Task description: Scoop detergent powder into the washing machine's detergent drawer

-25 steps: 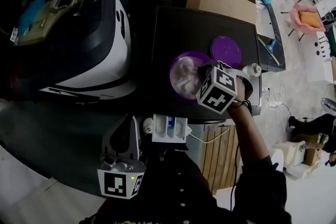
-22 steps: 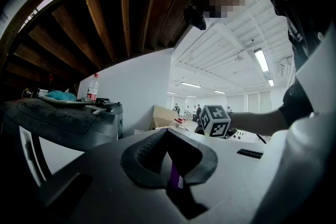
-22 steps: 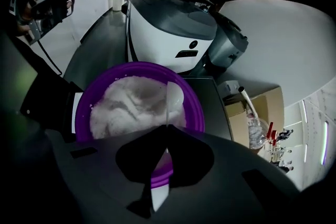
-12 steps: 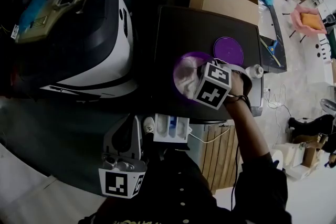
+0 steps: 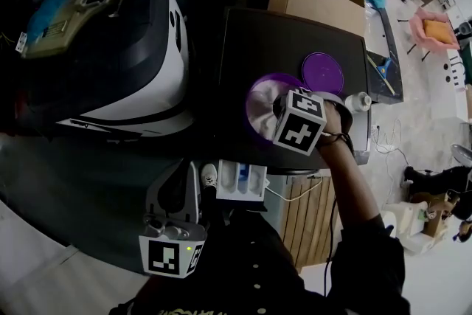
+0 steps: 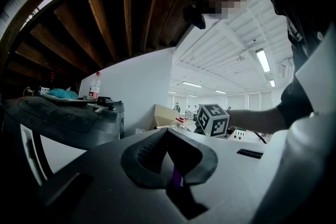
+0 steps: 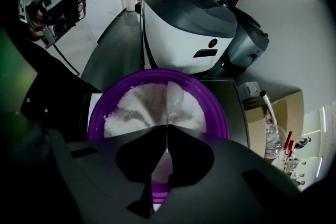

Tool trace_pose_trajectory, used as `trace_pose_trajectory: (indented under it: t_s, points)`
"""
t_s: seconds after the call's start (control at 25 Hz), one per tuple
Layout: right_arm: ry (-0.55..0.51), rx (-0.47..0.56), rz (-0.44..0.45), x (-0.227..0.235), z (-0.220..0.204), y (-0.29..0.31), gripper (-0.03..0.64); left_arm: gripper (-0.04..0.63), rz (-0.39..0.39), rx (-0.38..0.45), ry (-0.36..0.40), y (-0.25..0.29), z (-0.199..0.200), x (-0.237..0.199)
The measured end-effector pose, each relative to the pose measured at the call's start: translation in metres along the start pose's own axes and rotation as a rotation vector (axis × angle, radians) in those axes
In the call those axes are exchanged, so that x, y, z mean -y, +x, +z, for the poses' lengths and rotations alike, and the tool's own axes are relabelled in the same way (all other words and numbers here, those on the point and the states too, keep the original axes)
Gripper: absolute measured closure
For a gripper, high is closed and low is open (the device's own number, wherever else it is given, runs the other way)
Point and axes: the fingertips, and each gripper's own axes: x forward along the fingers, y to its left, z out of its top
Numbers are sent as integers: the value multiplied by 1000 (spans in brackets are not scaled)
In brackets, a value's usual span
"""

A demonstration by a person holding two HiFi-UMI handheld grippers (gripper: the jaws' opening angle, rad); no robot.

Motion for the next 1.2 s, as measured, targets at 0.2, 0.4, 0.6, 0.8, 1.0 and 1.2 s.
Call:
trace_pose_trajectory:
  t_s: [0.2,0.4,0.6,0.8,1.0,1.2]
  points:
    - [16,10,52,-2,-3,-2,584,581,-1,6,-1,3,2,2]
    - [55,74,104,-4,-4,-14,584,581,2,11,2,5,5,1]
    - [136,159,192,-10,-6,-24,584,581,-7,15,5,7,8,4]
    - [213,254,239,-11,-14,-35,584,581,-23,30,11,9,13,11]
    - [304,352,296,-14,-20,-48,584,581,-28,38,19,10,19,14]
    - [398,474,303,-17,-19,-69,584,581,-37,52,29,11,25,20]
